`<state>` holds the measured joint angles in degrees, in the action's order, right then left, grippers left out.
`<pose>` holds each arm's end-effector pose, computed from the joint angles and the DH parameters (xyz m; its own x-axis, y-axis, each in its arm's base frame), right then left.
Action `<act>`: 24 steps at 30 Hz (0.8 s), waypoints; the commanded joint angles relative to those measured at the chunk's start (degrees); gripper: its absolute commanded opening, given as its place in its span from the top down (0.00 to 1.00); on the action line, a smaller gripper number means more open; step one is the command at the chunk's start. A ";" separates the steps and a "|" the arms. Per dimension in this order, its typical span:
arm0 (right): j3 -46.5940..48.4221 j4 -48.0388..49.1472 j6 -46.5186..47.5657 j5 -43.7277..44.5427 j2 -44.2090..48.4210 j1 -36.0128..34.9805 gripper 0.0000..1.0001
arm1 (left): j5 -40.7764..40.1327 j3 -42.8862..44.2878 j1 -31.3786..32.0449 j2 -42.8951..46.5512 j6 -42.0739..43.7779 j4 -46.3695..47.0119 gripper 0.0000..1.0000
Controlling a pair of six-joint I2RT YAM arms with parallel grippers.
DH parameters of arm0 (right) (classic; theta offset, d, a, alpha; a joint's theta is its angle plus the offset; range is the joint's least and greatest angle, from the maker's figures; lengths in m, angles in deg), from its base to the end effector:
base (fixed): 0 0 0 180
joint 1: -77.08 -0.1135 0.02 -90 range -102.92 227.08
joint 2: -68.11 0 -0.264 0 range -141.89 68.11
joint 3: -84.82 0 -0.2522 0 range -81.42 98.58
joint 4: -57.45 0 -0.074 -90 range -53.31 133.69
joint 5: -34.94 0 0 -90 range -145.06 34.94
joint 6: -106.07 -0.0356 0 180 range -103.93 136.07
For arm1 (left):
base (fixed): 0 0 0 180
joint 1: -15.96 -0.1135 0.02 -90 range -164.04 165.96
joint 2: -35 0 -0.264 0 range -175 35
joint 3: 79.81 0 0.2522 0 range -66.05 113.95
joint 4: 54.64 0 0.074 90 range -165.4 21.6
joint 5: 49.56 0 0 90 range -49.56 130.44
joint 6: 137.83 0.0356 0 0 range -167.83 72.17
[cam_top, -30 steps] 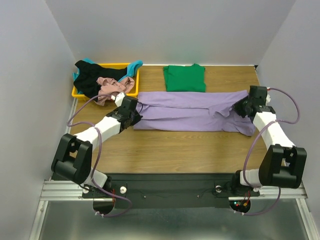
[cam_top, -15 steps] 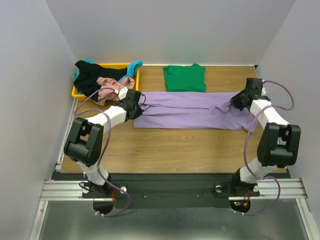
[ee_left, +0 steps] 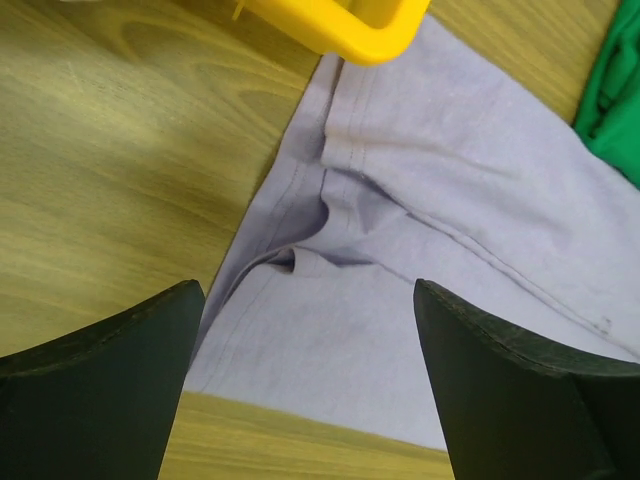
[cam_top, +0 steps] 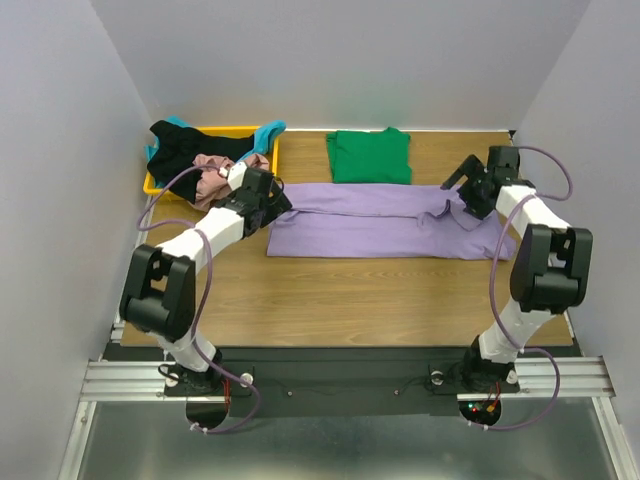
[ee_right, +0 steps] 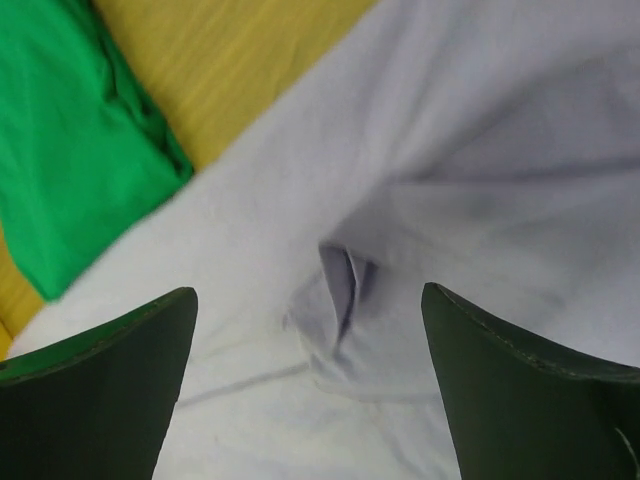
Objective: Fold and stack the t-shirts
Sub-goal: Fold the tshirt
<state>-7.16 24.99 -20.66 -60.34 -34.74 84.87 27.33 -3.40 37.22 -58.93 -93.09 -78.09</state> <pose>0.3935 -0.0505 0.2259 -0.5397 0.6749 -0.5032 0.4940 0.7379 0.4598 0.3390 -0.1232 0.2297 -0.5676 -0.5215 -0.6371 -0.2978 0.8515 -0.4316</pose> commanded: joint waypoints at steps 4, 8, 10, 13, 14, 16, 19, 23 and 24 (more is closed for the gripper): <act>-10.79 0.41 5.61 -7.91 10.12 -0.32 0.00 | -0.17 -7.10 0.01 10.08 -0.09 0.64 0.02; -10.10 1.20 6.06 -7.55 8.37 -0.32 0.00 | 1.49 -12.54 0.01 13.68 0.16 2.65 0.02; -9.40 1.91 5.79 -7.73 6.45 -0.32 0.00 | 2.03 -14.39 0.01 15.79 0.08 3.54 0.02; -8.08 3.66 5.35 -8.25 3.63 -0.32 0.00 | 1.85 -16.94 0.01 17.46 -0.18 4.59 0.02; -7.82 4.02 4.92 -8.43 2.66 -0.32 0.00 | 1.77 -17.30 0.01 17.73 -0.27 4.77 0.02; -7.03 4.72 4.56 -8.78 1.25 -0.32 0.00 | 1.33 -17.83 0.01 17.99 -0.10 4.77 0.02; -6.67 6.83 3.16 -8.44 -0.86 -0.32 0.00 | 0.71 -18.09 0.01 17.82 -0.10 4.77 0.02; -5.62 10.61 2.71 -4.13 -1.56 -0.32 0.00 | 1.85 -18.35 0.01 16.85 -0.01 6.00 0.02; -5.27 11.05 3.06 -3.78 -1.65 -0.32 0.00 | 2.20 -18.53 0.01 16.68 -0.01 6.44 0.02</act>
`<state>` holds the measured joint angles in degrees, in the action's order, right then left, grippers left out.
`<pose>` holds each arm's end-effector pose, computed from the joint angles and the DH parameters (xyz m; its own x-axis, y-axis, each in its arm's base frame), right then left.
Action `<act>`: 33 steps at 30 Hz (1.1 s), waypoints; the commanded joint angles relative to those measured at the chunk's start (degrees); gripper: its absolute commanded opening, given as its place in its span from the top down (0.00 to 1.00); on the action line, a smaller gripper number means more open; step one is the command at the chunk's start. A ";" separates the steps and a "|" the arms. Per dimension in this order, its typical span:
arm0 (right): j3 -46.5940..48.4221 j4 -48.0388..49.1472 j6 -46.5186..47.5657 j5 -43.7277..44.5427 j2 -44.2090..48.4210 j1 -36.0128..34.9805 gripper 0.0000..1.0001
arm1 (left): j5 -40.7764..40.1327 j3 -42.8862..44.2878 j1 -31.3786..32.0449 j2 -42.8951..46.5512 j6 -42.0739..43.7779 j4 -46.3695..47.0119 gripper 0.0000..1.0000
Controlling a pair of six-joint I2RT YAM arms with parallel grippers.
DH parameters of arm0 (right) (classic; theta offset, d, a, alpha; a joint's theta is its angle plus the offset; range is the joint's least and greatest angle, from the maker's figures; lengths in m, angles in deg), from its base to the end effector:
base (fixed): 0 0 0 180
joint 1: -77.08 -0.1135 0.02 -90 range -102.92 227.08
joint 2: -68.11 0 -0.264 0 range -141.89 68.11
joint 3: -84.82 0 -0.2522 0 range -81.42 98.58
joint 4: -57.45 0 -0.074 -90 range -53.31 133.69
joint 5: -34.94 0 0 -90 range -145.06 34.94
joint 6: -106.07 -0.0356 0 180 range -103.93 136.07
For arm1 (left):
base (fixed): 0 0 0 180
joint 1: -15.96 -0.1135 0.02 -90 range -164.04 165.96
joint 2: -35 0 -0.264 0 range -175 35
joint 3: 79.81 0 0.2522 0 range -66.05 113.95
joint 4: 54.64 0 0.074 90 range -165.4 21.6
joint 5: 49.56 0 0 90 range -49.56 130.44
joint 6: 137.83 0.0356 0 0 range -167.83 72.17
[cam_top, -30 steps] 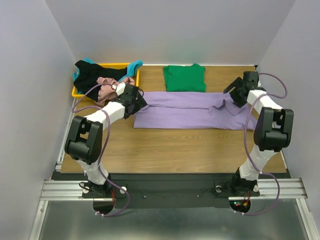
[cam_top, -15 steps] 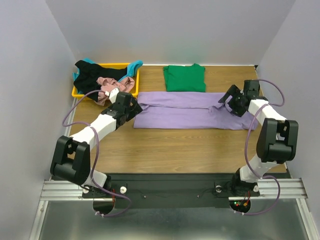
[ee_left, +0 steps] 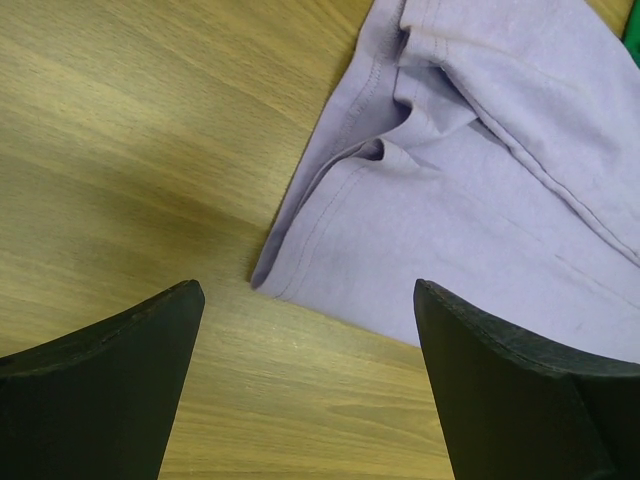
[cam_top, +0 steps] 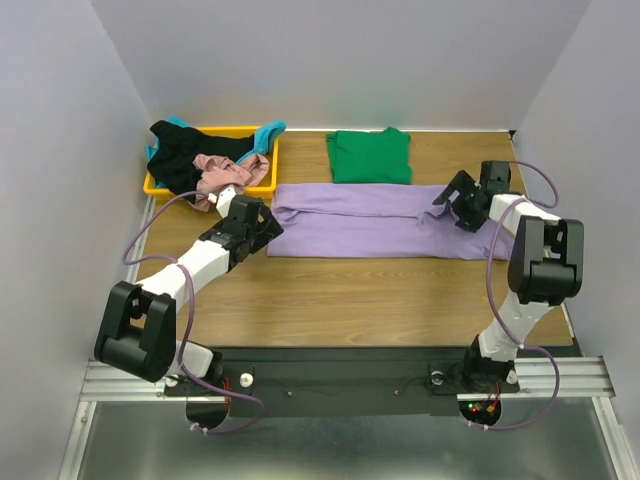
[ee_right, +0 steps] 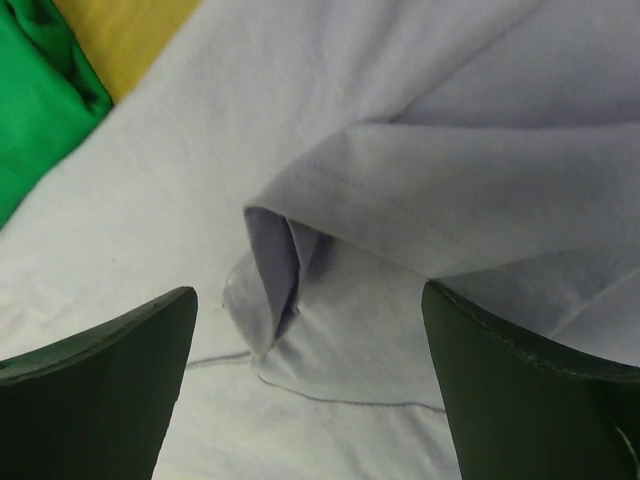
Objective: Fold and stack the t-shirts
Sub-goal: Fold the tshirt
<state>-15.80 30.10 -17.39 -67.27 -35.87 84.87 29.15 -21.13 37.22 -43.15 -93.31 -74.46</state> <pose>0.3777 -0.0441 0.1790 -0.6491 0.6327 -0.4224 0.4329 0.7638 0.4788 0.2708 -0.0979 0.2188 -0.5666 -0.5298 -0.6311 -0.2705 0.8430 -0.4649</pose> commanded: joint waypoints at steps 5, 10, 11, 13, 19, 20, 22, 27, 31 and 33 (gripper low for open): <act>6.88 6.46 1.98 7.19 -3.41 -0.32 0.00 | 0.48 -0.54 0.01 -0.77 0.47 3.34 0.02; 14.42 7.17 5.06 8.08 -9.47 -0.32 0.00 | 0.13 0.25 0.01 -1.65 0.74 2.73 0.02; 15.66 7.34 5.59 7.73 -11.22 -0.32 0.00 | -0.22 0.42 0.01 -1.74 0.82 2.38 0.02; 16.81 7.34 7.25 5.54 -11.16 -0.32 0.00 | -0.75 0.69 0.01 -1.31 0.82 1.41 0.02; 8.39 7.26 9.99 5.08 2.01 -0.32 0.00 | 2.58 1.30 0.63 1.50 1.79 3.69 0.02; 4.90 7.34 9.29 5.35 3.68 -0.41 0.00 | 3.11 1.39 1.06 1.60 1.70 4.39 0.02; 1.89 7.34 7.44 4.22 7.82 -0.76 0.00 | 4.51 2.27 2.20 0.73 1.88 5.80 0.02; -4.18 7.26 4.54 -1.05 10.38 -1.02 0.00 | 8.73 5.33 4.05 -6.37 3.55 10.37 0.02; -4.63 7.43 3.31 -1.94 8.80 -1.46 0.00 | 13.03 6.58 5.37 -11.75 3.73 13.61 0.02; -3.84 7.43 2.43 -2.20 6.35 -1.46 0.00 | 13.40 7.01 5.46 -14.03 3.73 14.68 0.02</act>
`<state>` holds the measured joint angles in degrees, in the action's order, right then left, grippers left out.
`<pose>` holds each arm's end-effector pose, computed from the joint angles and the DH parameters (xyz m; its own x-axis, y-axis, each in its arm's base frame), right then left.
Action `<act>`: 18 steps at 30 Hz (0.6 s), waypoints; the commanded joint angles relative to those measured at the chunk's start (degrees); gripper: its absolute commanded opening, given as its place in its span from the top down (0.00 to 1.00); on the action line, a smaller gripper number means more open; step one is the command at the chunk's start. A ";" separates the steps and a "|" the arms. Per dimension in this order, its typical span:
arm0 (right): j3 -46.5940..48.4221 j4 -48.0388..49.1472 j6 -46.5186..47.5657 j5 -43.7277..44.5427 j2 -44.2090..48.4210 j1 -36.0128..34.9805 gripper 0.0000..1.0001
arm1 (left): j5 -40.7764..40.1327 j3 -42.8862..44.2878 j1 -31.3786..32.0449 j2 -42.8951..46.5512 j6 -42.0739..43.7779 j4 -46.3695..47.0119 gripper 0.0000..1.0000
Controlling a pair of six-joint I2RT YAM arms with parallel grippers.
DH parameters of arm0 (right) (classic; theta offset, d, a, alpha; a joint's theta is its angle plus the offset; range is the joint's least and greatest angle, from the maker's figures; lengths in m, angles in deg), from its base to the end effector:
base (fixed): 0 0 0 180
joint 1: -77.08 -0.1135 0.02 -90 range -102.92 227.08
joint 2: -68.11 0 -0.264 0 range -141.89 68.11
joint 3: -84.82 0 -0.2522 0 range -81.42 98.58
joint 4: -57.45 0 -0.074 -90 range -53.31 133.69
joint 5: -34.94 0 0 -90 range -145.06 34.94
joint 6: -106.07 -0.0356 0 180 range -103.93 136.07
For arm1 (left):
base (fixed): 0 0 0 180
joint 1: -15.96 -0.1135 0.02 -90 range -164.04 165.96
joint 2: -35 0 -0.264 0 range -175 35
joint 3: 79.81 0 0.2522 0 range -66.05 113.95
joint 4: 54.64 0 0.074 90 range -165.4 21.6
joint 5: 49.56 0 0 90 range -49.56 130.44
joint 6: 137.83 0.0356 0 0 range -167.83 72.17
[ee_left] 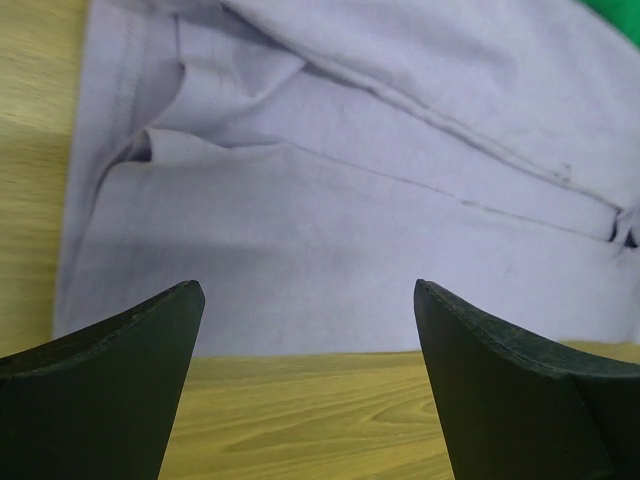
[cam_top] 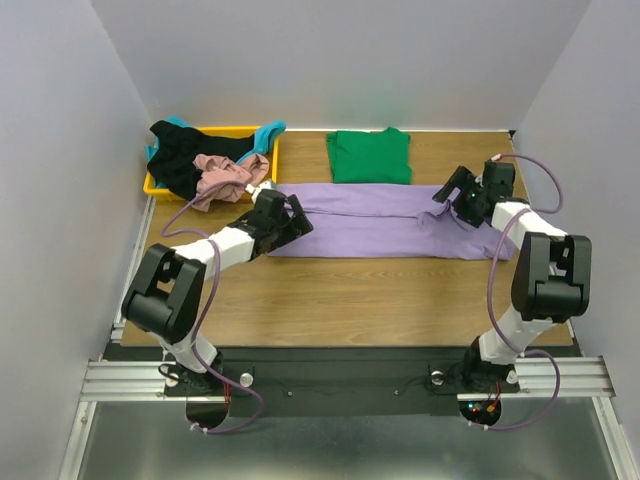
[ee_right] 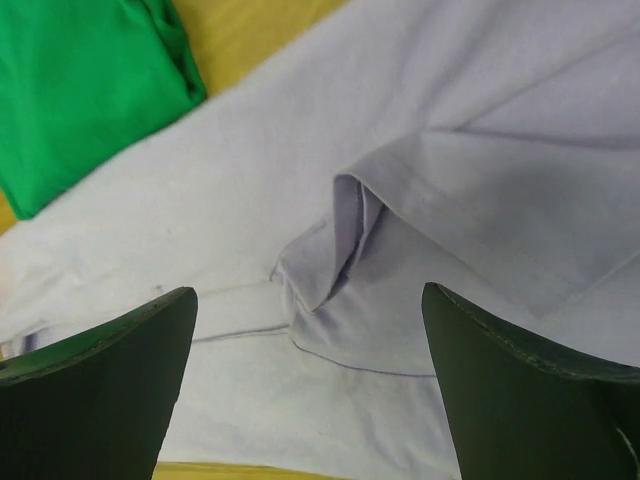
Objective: Fold and stack the t-shirts
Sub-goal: Fold the tshirt
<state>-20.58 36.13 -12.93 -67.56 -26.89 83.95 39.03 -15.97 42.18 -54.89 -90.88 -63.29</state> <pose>0.3589 -0.0355 0.2162 -0.5990 0.5489 -0.5830 0.2822 0.8261 0.4878 0.3020 -0.1477 0.2044 -0.6623 -0.4345 -0.6104 -0.0391 0.8336 -0.5510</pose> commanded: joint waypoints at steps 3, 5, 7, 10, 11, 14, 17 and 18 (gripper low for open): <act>2.26 1.75 -2.21 -2.45 -5.80 -1.07 0.00 | 2.56 2.30 0.41 -4.50 1.56 3.16 0.02; 3.58 3.15 -2.38 -2.36 -7.21 -1.34 0.00 | 1.85 2.12 0.50 -5.21 1.56 2.90 0.02; 4.55 4.21 -3.26 -2.02 -9.48 -1.34 0.00 | -0.33 1.60 0.41 -6.26 1.56 2.28 0.02; 7.36 5.61 -4.49 0.27 -12.57 -1.34 0.00 | -1.75 0.98 0.33 -7.76 1.48 1.40 0.02; 8.50 5.70 -5.19 2.10 -13.36 -1.34 0.00 | -2.02 0.63 0.24 -8.11 1.13 0.88 0.02; 10.43 6.23 -4.94 5.63 -15.38 -1.34 0.00 | -2.98 -0.16 -0.03 -8.55 1.04 0.17 0.02; 13.51 6.93 -4.50 10.90 -17.58 -1.34 0.00 | -4.56 -0.51 -0.29 -8.38 1.12 -1.41 0.02; 14.21 7.02 -3.80 12.13 -18.28 -1.34 0.00 | -4.83 -0.86 -0.38 -8.20 0.95 -1.76 0.02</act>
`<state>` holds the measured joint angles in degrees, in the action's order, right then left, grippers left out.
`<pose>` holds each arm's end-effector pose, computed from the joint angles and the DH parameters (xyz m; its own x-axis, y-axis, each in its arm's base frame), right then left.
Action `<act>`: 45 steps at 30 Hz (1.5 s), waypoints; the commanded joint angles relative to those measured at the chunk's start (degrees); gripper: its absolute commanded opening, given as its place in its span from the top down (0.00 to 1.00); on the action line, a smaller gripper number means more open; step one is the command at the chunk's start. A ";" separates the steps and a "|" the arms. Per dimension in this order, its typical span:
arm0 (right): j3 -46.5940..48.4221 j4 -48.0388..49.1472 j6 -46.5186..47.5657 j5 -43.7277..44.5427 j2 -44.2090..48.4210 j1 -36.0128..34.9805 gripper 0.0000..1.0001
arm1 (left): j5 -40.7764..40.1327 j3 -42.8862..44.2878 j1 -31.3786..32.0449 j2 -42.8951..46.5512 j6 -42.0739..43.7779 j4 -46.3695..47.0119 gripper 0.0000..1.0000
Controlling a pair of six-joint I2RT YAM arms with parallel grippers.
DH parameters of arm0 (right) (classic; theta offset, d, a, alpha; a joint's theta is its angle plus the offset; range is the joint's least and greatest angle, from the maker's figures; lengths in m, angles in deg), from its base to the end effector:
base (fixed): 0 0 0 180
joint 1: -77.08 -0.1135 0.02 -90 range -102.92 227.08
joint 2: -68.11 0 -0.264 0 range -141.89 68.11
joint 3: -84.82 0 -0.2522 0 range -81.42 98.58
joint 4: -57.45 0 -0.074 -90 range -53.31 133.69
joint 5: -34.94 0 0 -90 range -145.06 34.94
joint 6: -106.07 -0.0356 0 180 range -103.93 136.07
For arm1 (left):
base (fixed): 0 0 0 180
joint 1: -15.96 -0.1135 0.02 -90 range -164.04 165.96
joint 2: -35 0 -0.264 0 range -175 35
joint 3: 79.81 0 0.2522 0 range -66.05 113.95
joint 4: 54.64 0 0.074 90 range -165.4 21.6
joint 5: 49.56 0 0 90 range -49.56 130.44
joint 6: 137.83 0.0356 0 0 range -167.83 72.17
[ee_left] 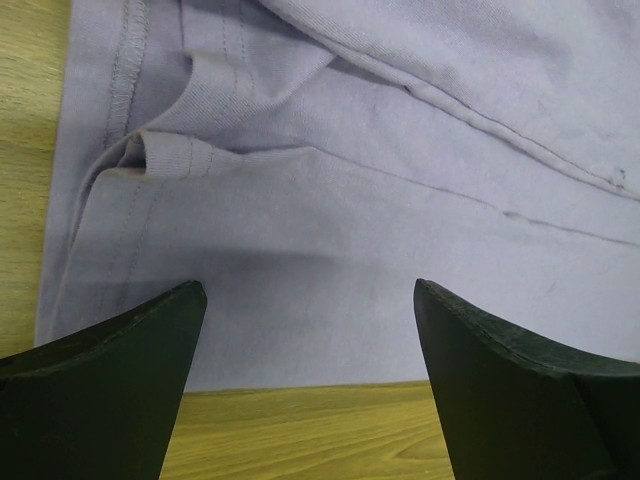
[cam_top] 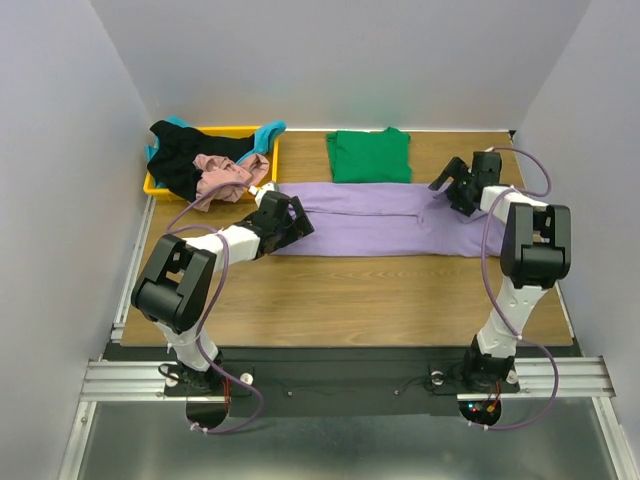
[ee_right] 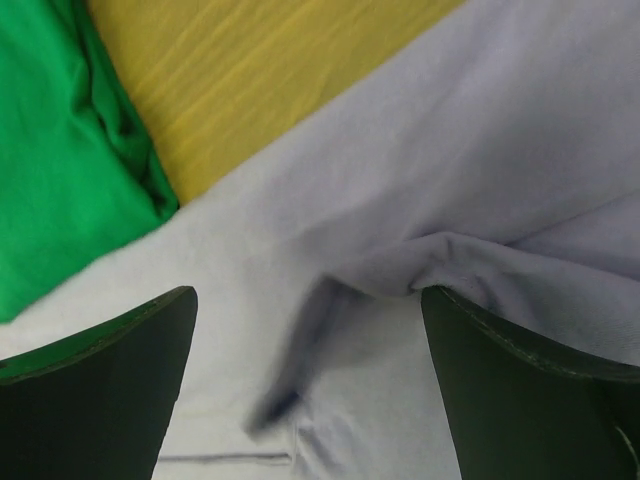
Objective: Fold and stack the t-shirts
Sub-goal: Fold the tshirt
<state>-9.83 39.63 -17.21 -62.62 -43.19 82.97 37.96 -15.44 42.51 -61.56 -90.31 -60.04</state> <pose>0.4198 -0.0386 0.1735 -0.5713 0.6058 -0.5538 0.3836 0.7936 0.4723 0.3141 -0.1552 0.1746 -0.6833 -0.4128 -0.6022 -0.0618 0.8546 -0.5157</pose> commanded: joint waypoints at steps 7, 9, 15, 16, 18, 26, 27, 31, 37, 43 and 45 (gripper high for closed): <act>14.44 5.46 8.57 11.69 -6.82 -0.35 0.00 | -4.64 -2.09 -0.88 -0.48 0.55 -5.90 0.02; 17.08 5.37 12.16 10.63 -6.82 -0.35 0.00 | -4.55 -2.18 -0.88 -0.39 0.56 -5.90 0.02; 16.84 4.23 15.87 14.06 -2.35 -0.35 0.00 | -4.55 -2.18 -0.88 -0.04 0.73 -6.08 0.02; 15.78 2.66 15.44 13.19 0.10 -0.35 0.00 | -4.29 -2.18 -0.88 -0.04 0.73 -6.08 0.02; 13.31 1.86 13.86 10.63 2.75 -0.35 0.00 | -4.20 -1.92 -0.88 0.05 0.99 -6.08 0.02; -7.66 -1.48 2.70 0.97 18.74 -3.60 0.00 | -2.18 -4.20 -0.62 3.47 1.00 -5.46 0.02; -9.00 -1.57 2.87 -0.52 18.84 -3.78 0.00 | -1.92 -4.46 -0.62 3.74 0.99 -5.46 0.02; -9.55 -1.83 4.27 0.60 15.17 -3.87 0.00 | -1.91 -6.13 -0.44 4.97 0.82 -5.55 0.02; -4.36 -2.18 4.19 5.17 7.79 -3.78 0.00 | -2.09 -9.91 -0.44 6.81 -0.50 -5.37 0.02; 1.69 -2.54 4.10 11.84 1.27 -3.78 0.00 | -3.14 -9.74 -0.44 5.68 -0.15 -5.63 0.02; 3.20 -2.71 4.88 13.87 -0.57 -3.78 0.00 | -3.84 -9.48 -0.44 5.15 0.11 -5.99 0.02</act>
<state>-10.59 36.16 -12.82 -54.99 -41.27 78.91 36.06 -23.12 42.49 -54.76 -90.77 -59.25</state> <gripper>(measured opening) 0.998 0.985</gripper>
